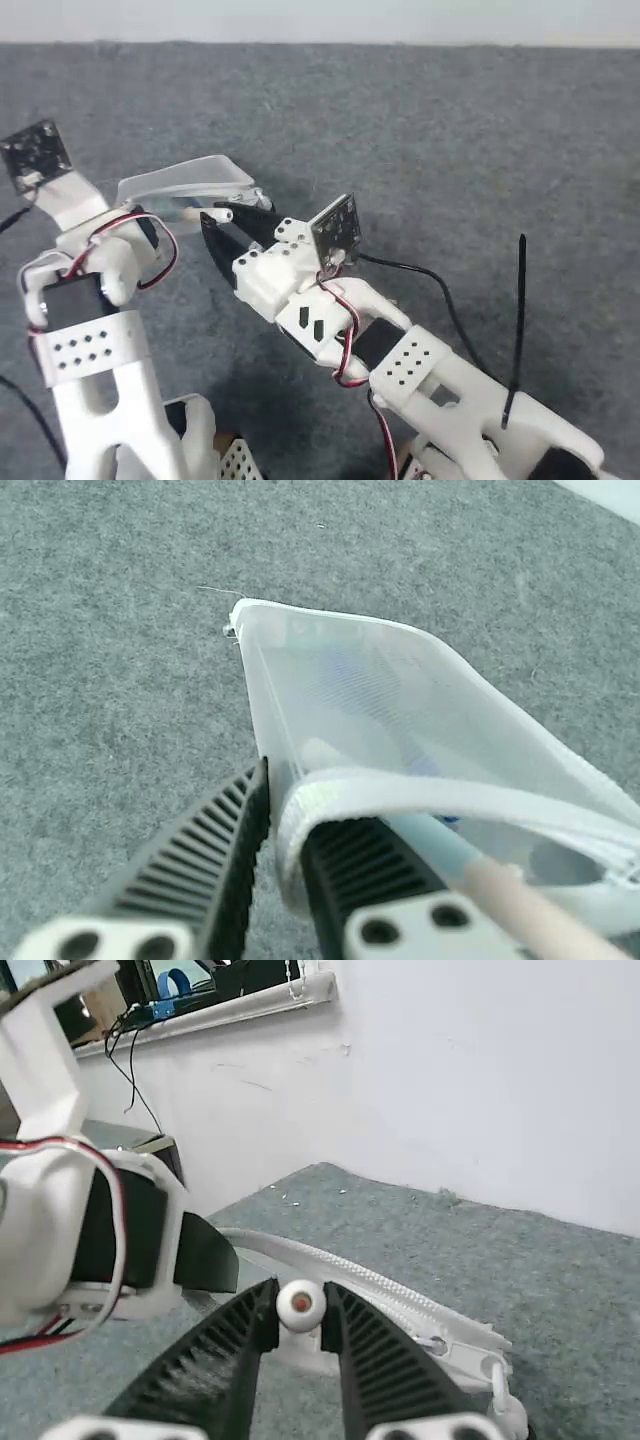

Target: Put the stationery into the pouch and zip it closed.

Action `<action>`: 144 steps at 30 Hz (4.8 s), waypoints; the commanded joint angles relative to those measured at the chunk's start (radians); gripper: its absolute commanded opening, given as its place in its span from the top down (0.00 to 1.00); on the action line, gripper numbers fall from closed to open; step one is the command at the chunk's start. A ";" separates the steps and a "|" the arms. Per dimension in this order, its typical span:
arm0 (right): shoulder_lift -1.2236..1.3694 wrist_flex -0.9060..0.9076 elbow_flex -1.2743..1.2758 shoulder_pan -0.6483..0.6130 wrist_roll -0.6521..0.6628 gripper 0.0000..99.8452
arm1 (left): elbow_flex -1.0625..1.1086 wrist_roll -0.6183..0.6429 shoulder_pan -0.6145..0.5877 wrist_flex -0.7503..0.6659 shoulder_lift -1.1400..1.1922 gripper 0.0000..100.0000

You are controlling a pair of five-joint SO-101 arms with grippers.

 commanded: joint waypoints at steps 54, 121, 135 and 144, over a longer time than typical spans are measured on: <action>0.271 0.908 -0.391 -0.010 0.272 0.81 | -0.036 0.060 -0.265 -0.066 -0.006 0.99; 0.320 0.934 -0.433 0.093 0.293 0.99 | -0.038 0.057 -0.255 -0.060 -0.006 0.99; 0.140 0.895 -0.410 0.108 0.083 0.99 | -0.038 0.028 -0.044 -0.037 -0.006 0.99; -0.027 0.895 -0.362 0.110 0.017 0.99 | -0.041 -0.023 0.087 -0.023 -0.008 0.99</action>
